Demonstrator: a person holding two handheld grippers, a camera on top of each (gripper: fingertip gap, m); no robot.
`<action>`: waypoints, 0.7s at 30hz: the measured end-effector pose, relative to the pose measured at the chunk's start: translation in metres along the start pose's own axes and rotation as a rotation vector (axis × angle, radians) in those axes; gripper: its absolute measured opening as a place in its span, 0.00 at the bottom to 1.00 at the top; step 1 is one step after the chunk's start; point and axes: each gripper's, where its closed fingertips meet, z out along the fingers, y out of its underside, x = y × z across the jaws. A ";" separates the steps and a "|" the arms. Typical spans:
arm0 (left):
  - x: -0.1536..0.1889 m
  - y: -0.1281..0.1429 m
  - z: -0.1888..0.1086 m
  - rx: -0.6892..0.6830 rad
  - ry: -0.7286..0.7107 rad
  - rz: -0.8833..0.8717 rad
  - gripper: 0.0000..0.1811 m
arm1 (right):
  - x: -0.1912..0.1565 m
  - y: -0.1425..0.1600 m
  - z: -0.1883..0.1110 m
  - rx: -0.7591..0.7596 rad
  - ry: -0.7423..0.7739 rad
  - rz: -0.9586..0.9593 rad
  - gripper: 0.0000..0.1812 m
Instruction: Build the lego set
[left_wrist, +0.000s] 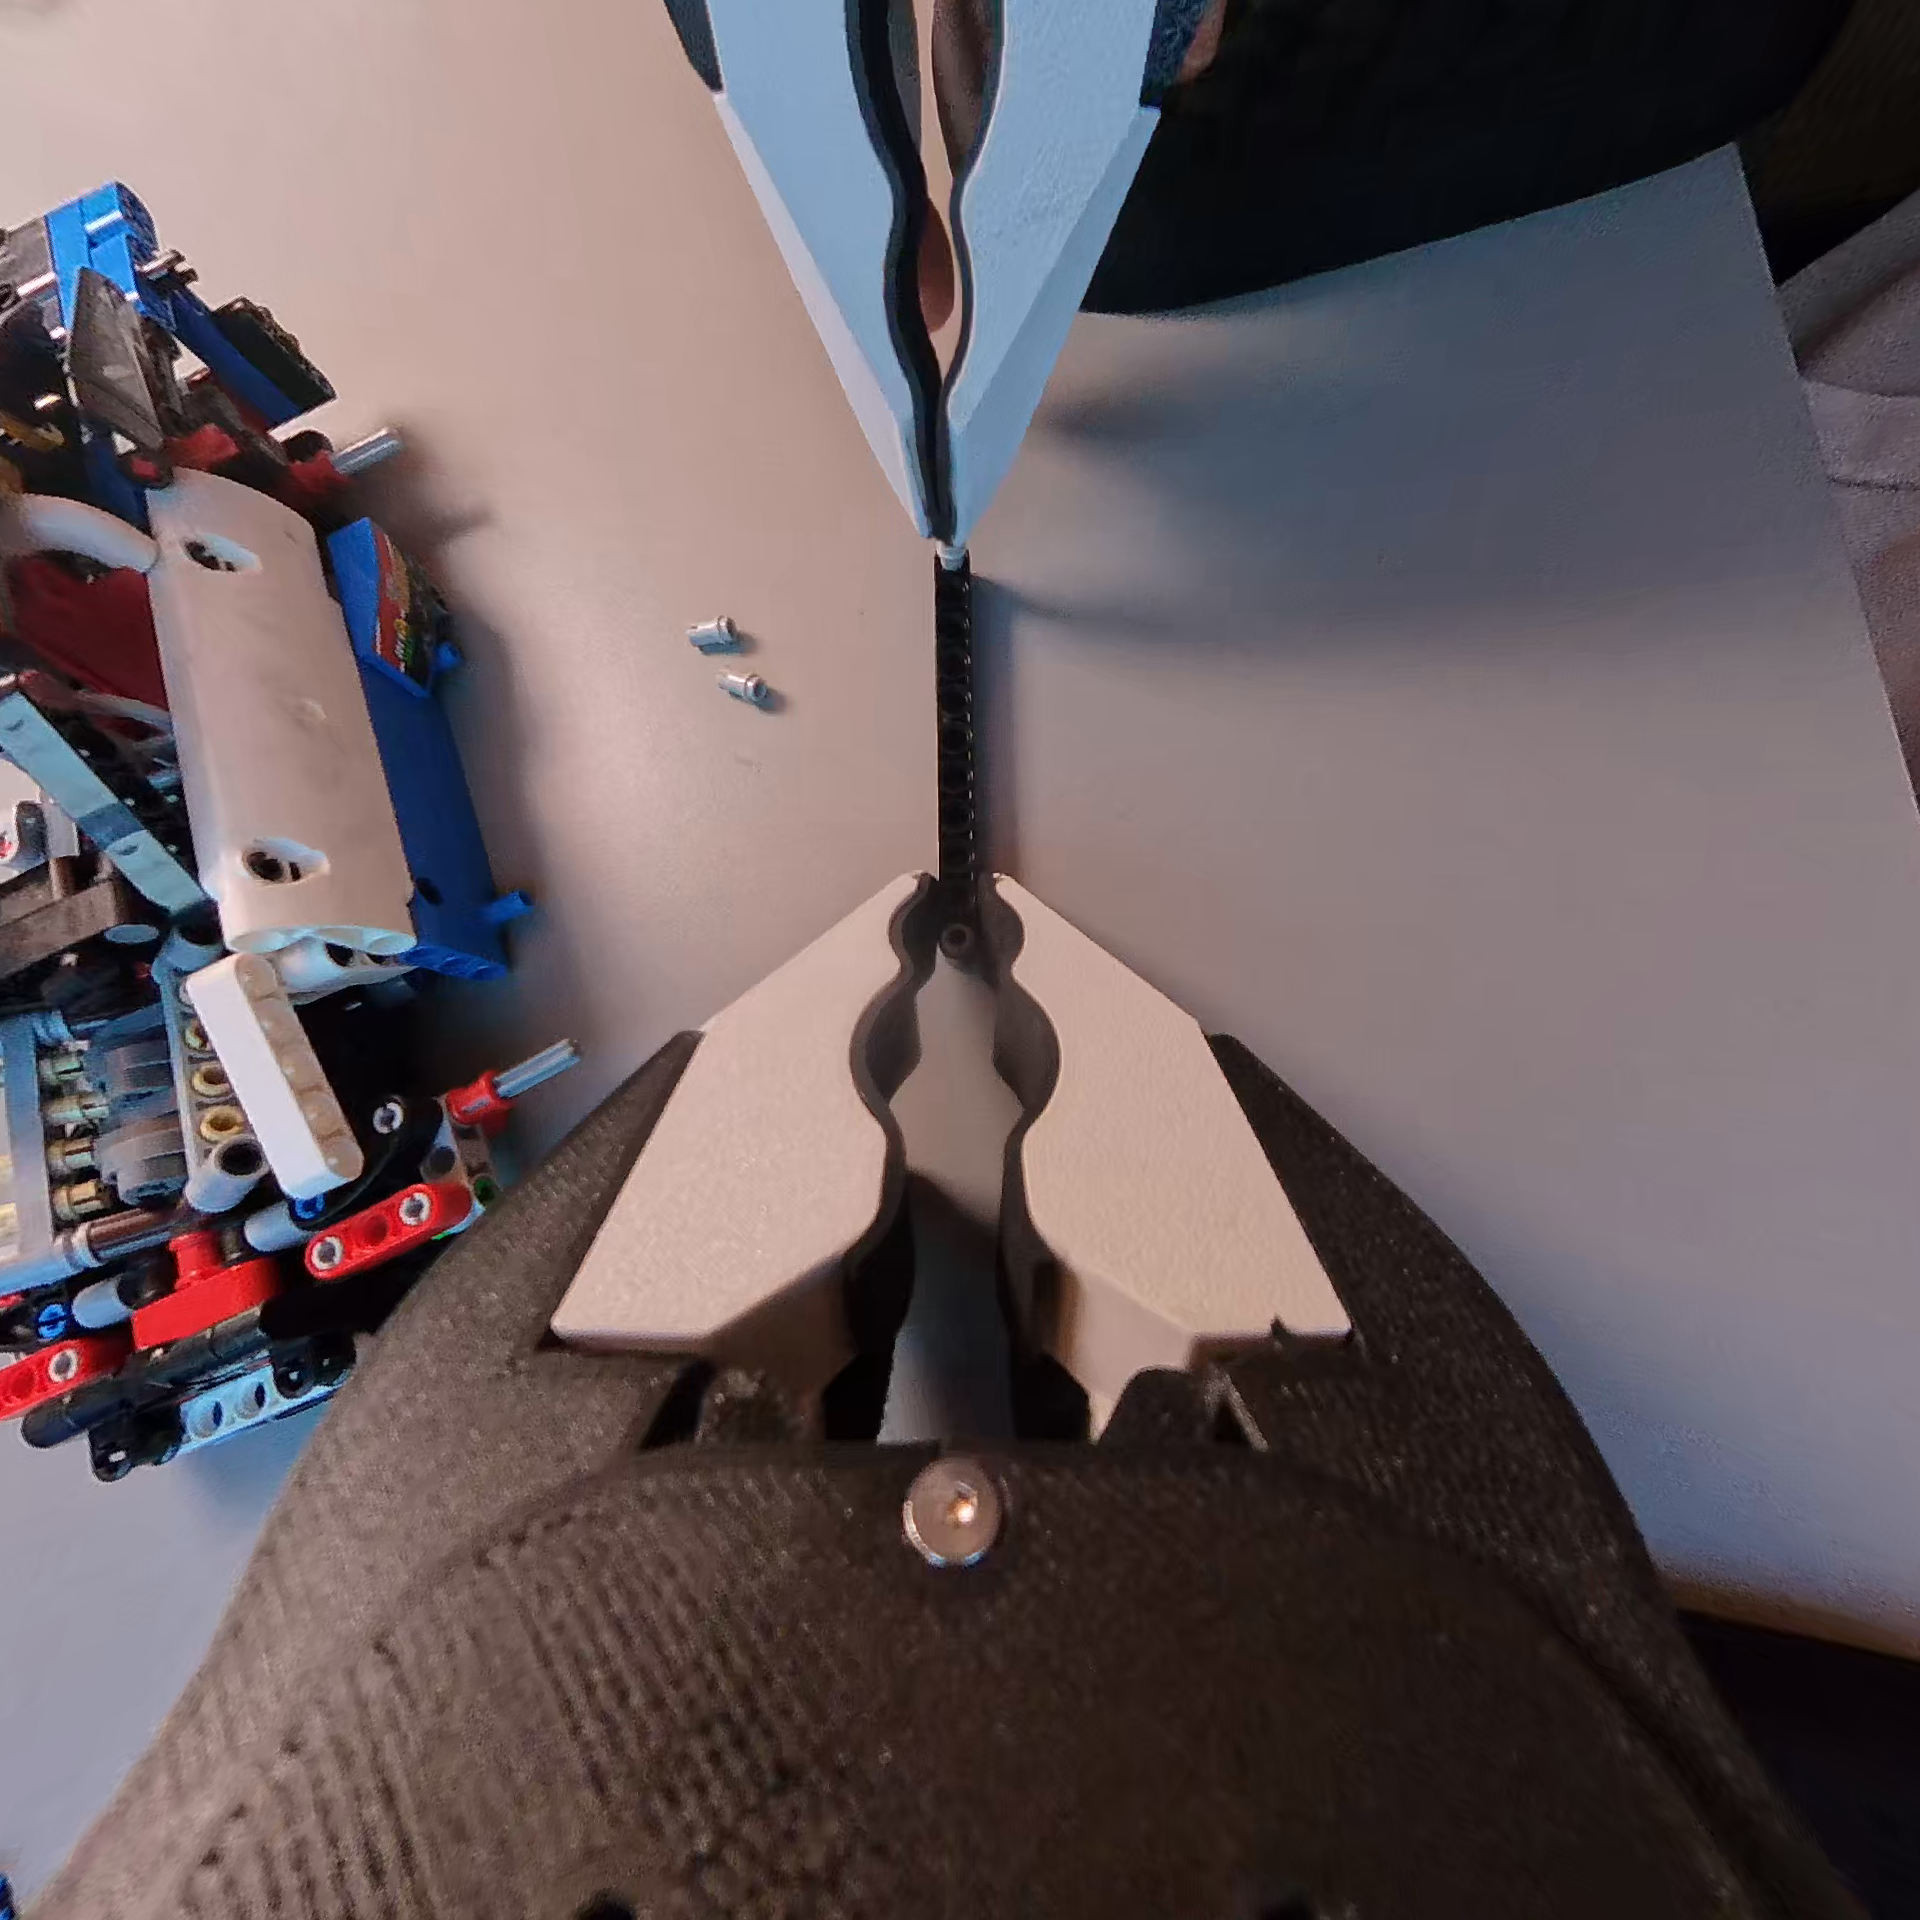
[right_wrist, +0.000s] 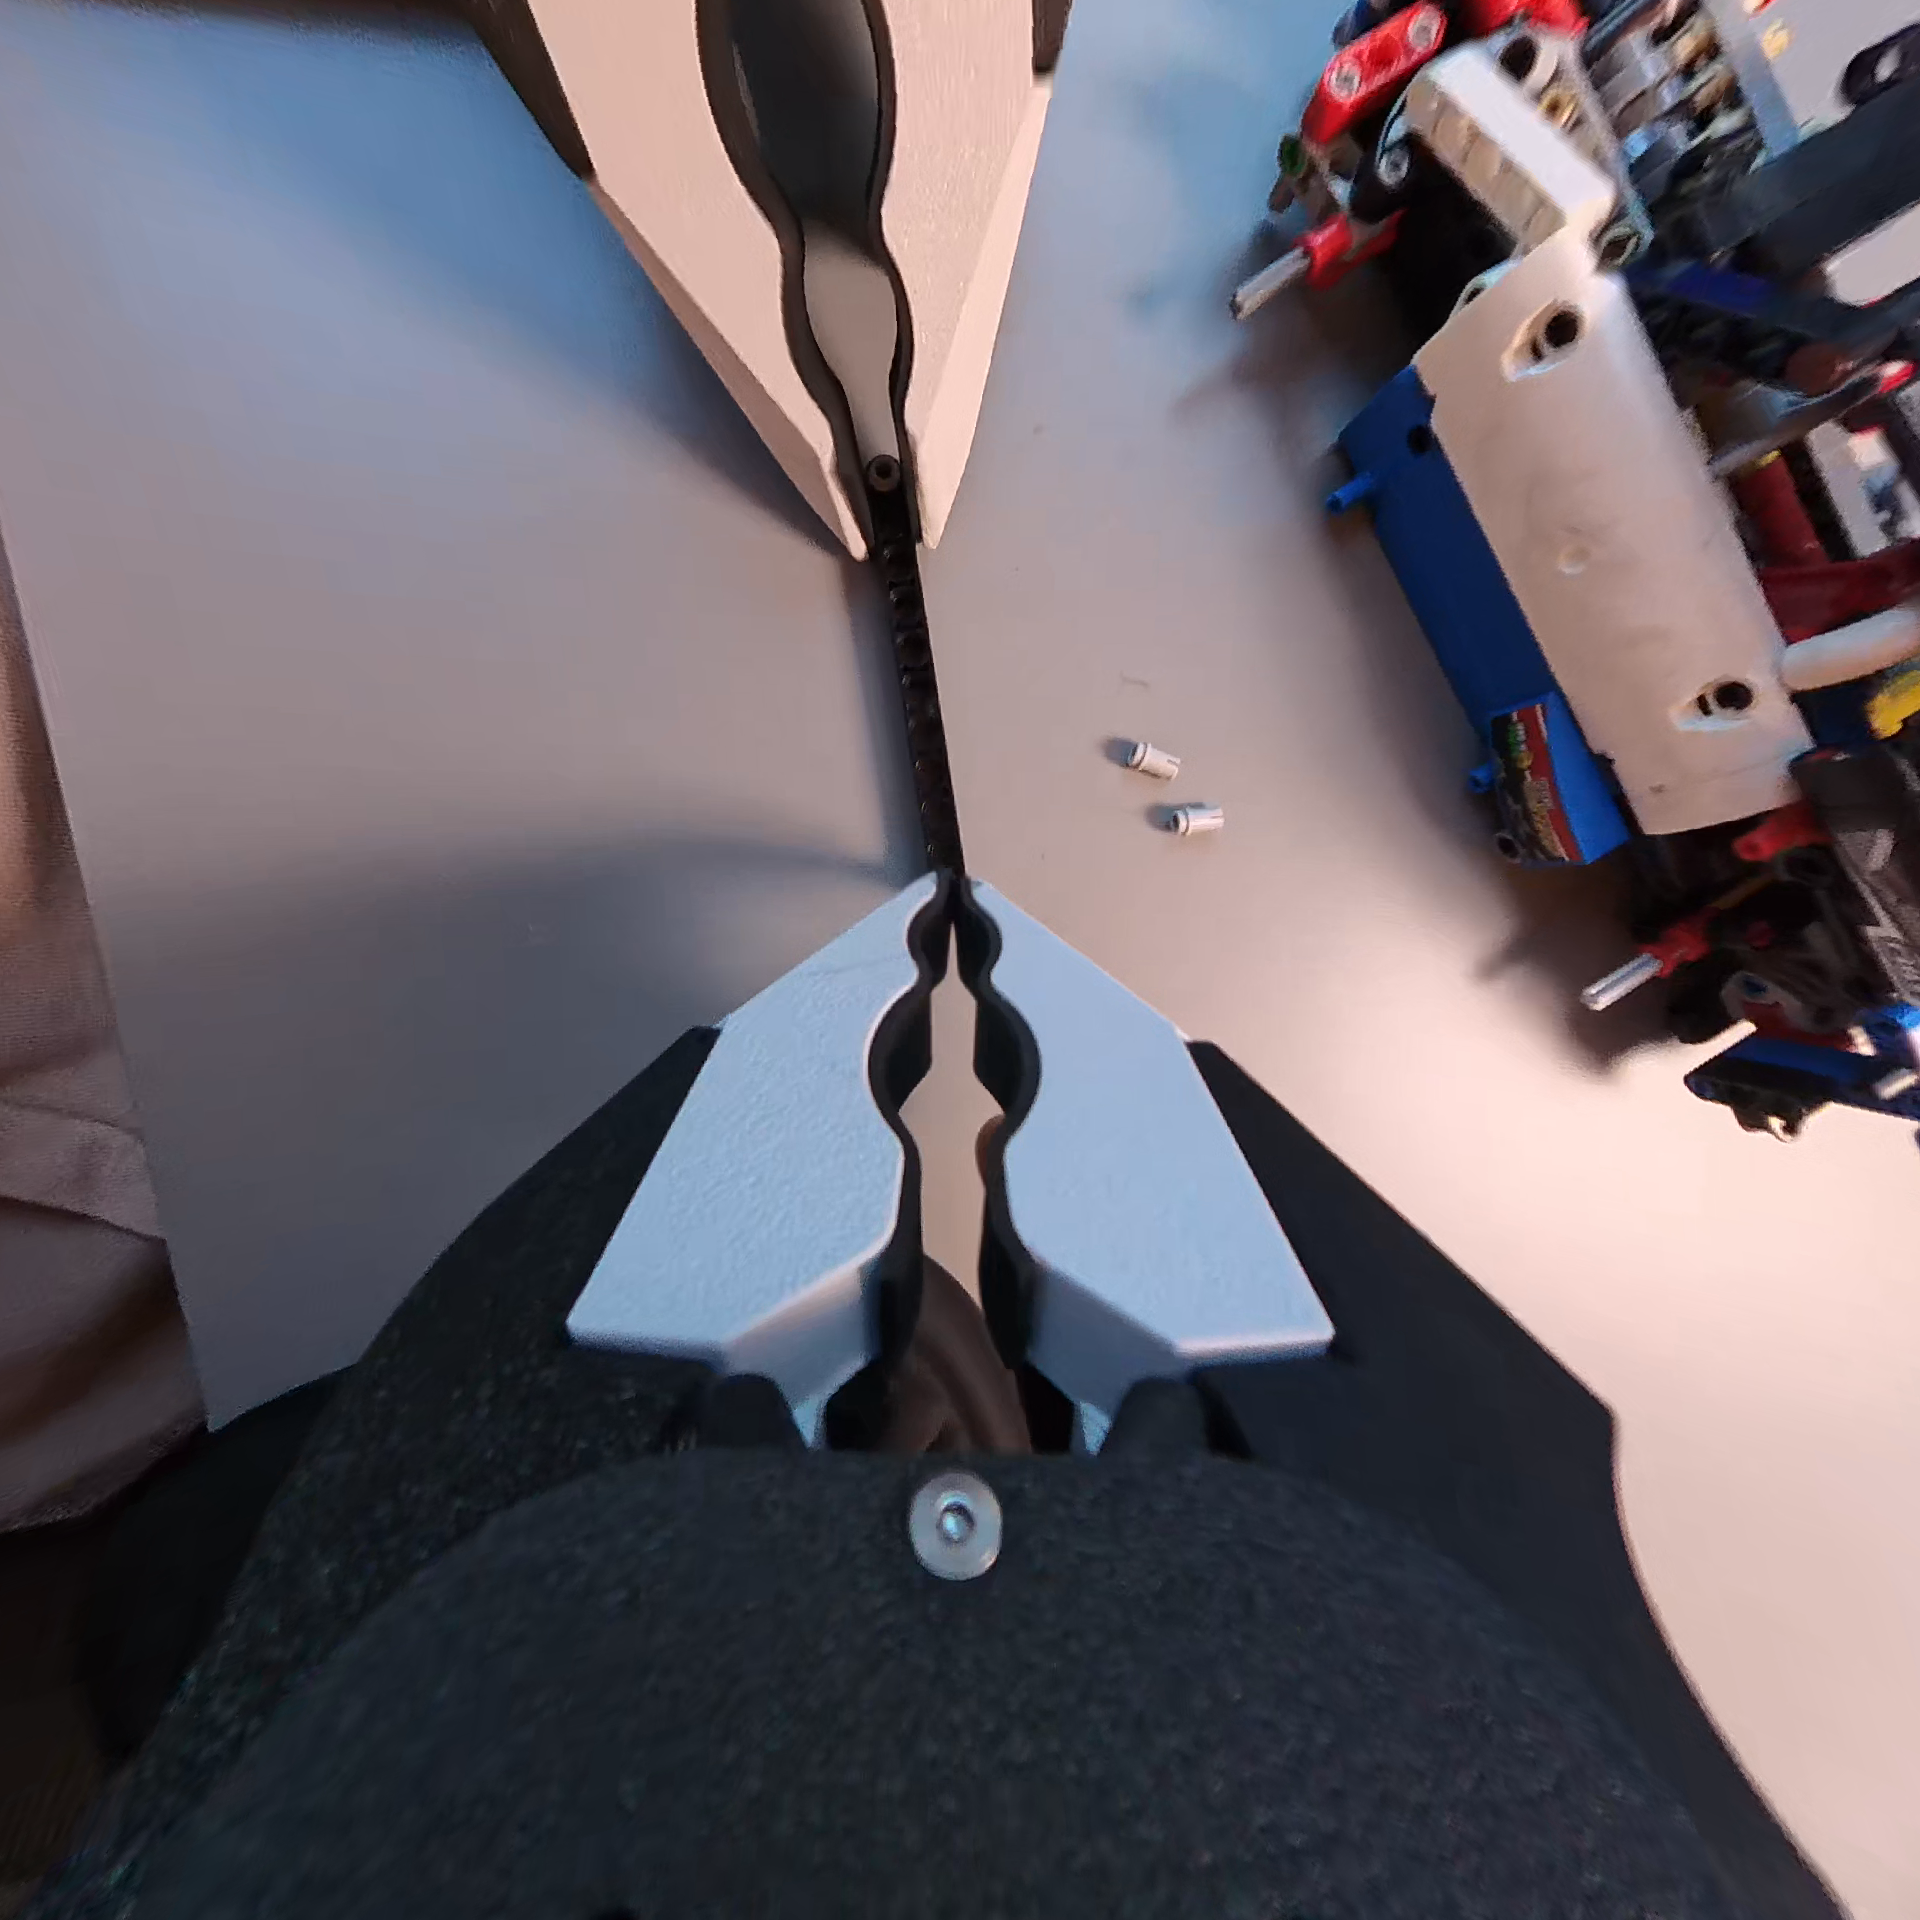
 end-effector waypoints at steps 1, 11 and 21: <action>0.000 0.000 0.000 0.000 0.000 -0.001 0.04 | 0.000 -0.001 0.000 0.004 -0.003 0.002 0.00; 0.001 0.000 0.000 0.000 0.004 0.001 0.04 | 0.000 0.005 0.004 -0.066 -0.015 0.001 0.00; 0.001 0.000 0.000 0.003 0.004 0.005 0.04 | 0.008 -0.004 0.000 0.080 0.037 0.061 0.07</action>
